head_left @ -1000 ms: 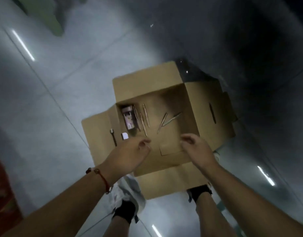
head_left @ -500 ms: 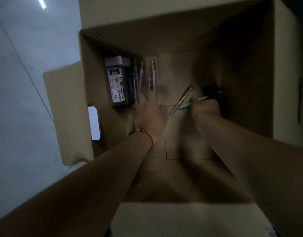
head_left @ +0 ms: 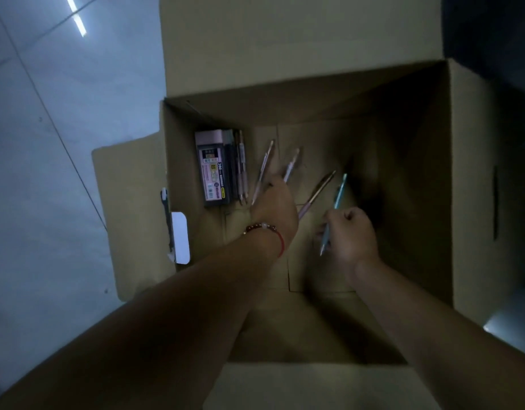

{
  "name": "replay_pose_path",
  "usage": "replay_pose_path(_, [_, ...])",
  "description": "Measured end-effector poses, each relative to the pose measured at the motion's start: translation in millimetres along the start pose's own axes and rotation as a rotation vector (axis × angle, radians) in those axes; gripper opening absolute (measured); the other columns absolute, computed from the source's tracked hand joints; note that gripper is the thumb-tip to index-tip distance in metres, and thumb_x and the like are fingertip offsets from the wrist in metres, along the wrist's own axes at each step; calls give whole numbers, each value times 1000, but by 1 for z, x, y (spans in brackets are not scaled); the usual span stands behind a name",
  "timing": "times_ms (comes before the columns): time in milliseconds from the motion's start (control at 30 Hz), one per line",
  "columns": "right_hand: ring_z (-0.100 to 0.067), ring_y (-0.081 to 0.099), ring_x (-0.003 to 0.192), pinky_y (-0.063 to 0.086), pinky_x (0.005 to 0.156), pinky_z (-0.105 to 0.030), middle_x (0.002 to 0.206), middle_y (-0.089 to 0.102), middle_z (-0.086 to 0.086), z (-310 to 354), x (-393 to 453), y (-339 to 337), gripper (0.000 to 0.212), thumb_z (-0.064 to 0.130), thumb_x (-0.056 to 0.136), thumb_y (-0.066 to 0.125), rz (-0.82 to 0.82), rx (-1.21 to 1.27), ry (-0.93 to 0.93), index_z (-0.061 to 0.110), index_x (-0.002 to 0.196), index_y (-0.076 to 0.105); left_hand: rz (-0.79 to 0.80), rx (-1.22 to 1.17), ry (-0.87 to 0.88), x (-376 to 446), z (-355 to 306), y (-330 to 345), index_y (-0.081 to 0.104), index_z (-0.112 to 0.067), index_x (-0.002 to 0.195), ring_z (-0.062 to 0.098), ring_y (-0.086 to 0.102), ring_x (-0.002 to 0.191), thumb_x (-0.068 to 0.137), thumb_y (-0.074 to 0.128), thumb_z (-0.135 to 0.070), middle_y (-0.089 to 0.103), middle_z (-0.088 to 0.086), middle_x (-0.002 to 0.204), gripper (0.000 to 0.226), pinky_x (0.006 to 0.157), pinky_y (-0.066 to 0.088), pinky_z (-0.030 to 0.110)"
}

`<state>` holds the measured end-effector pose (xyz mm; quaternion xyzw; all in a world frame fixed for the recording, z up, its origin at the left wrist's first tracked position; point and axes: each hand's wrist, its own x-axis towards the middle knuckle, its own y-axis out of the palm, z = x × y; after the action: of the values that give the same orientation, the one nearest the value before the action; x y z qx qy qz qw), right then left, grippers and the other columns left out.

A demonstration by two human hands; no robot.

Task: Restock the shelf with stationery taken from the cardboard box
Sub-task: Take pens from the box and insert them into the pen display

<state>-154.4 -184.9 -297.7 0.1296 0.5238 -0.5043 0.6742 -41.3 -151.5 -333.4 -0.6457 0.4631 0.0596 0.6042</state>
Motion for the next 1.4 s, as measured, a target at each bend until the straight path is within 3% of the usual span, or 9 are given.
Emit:
replay_pose_path(133, [-20,57,65,52,66,-38,71,56,-6,16,-30,-8,8,13,94,49,76,164,27,11,86,48,279,-285,-135,-21,-12,-25,39,-5,119,28,59,89,100,48,-18,57,14,100,25,64,38,29])
replay_pose_path(233, [-14,39,53,37,43,-23,65,39,-3,42,-68,-22,14,3,93,38,98,255,55,13,84,42,444,-705,-282,-66,-23,-77,39,-10,115,19,53,75,104,36,-23,49,7,85,17,61,51,31])
replay_pose_path(400, [-9,39,52,34,52,-27,60,46,5,115,-175,-61,12,29,93,61,385,133,-65,20,84,62,520,-1088,-234,-164,-38,-195,56,-17,112,17,53,60,100,37,-11,50,5,72,22,53,51,34])
replay_pose_path(633, [-20,47,61,35,57,-30,70,58,-10,245,-381,-122,16,32,86,70,438,298,-199,16,90,69,498,-952,77,-308,-88,-416,58,-21,108,16,63,62,106,37,-25,66,5,81,21,57,55,28])
replay_pose_path(733, [-15,37,57,29,50,-24,71,46,-11,308,-489,-157,18,34,87,69,378,361,-258,17,89,66,507,-886,179,-381,-98,-521,58,-19,108,16,61,61,106,36,-22,68,6,85,22,52,51,28])
replay_pose_path(1000, [-22,39,68,32,61,-30,78,49,-8,408,-748,-195,48,41,66,76,540,361,-508,7,101,74,604,-740,414,-560,-78,-732,62,-12,106,22,64,68,104,38,-19,70,16,88,25,62,54,32])
replay_pose_path(1133, [-11,37,57,34,53,-23,73,46,-4,407,-814,-189,41,45,73,75,593,279,-636,11,97,74,443,-828,445,-613,-62,-777,62,-20,110,32,71,81,102,46,-34,70,12,87,22,79,59,43])
replay_pose_path(1233, [-9,34,54,29,53,-26,67,41,-1,405,-841,-181,58,50,71,78,595,201,-693,1,99,68,259,-845,462,-642,-56,-785,57,-20,108,23,63,64,99,47,-45,64,6,73,29,67,56,40])
replay_pose_path(1400, [-10,31,50,26,54,-28,60,40,4,406,-870,-170,42,55,91,53,674,134,-680,22,84,78,39,-967,381,-677,-30,-777,59,-18,107,18,55,60,104,40,-36,59,2,71,26,57,48,33])
